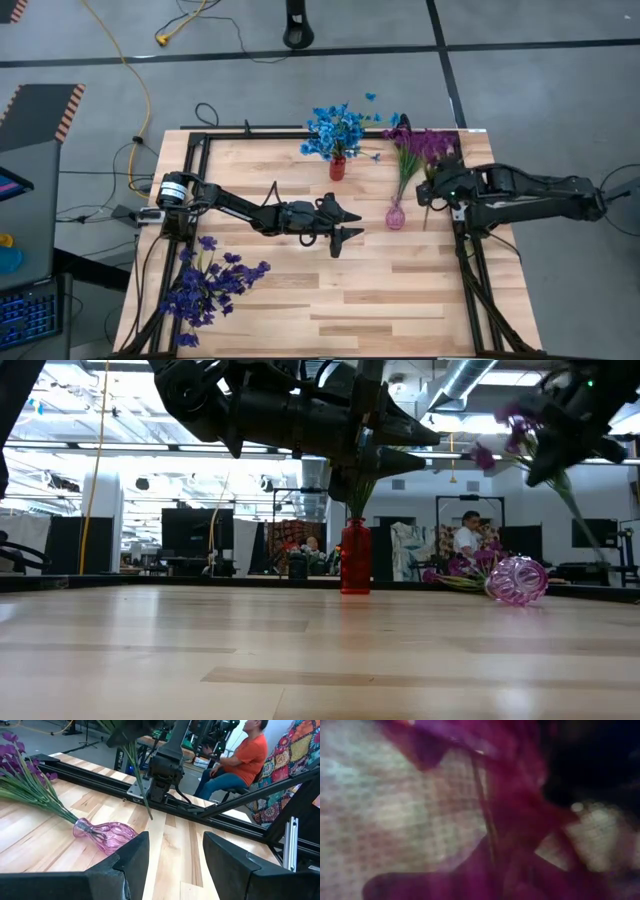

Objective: Sort flowers into vase by color
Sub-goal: Put the violet flowers into the violet vase

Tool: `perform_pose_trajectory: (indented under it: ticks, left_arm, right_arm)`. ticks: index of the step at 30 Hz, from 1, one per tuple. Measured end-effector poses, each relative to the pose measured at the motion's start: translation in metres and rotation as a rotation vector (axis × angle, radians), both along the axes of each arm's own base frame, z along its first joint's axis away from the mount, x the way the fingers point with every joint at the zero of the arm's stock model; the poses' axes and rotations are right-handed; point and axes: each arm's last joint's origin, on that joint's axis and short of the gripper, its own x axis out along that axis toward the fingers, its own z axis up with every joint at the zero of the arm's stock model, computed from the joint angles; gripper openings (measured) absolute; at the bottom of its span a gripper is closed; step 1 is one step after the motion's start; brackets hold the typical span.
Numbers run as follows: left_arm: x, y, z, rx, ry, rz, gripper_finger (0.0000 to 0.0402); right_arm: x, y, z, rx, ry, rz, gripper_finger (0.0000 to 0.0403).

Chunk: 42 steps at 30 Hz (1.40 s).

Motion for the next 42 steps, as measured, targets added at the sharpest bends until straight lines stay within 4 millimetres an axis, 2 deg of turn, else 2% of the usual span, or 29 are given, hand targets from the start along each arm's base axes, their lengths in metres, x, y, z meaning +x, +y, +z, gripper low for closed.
perform_pose_trajectory:
  ticks: [5,8,32,36,42]
  left_arm:
    - [0.0,0.0,0.0,0.0,0.001,0.0,0.0174]
    - [0.0,0.0,0.0,0.0,0.001,0.0,0.0174]
    - [0.0,0.0,0.0,0.022,0.002,-0.003,0.0174]
    - [0.0,0.0,0.0,0.022,0.002,-0.003,0.0174]
    - [0.0,0.0,0.0,0.022,0.003,-0.003,0.0174]
  right_arm:
    - [-0.01,-0.006,-0.007,0.046,0.101,-0.119,0.0042]
    - [-0.01,-0.009,-0.007,0.051,0.103,-0.144,0.0042]
    - [0.008,-0.02,-0.019,0.191,0.216,-0.103,0.0054]
    - [0.007,-0.021,-0.019,0.214,0.212,-0.106,0.0074]
    - [0.006,-0.023,-0.019,0.236,0.206,-0.118,0.0132]
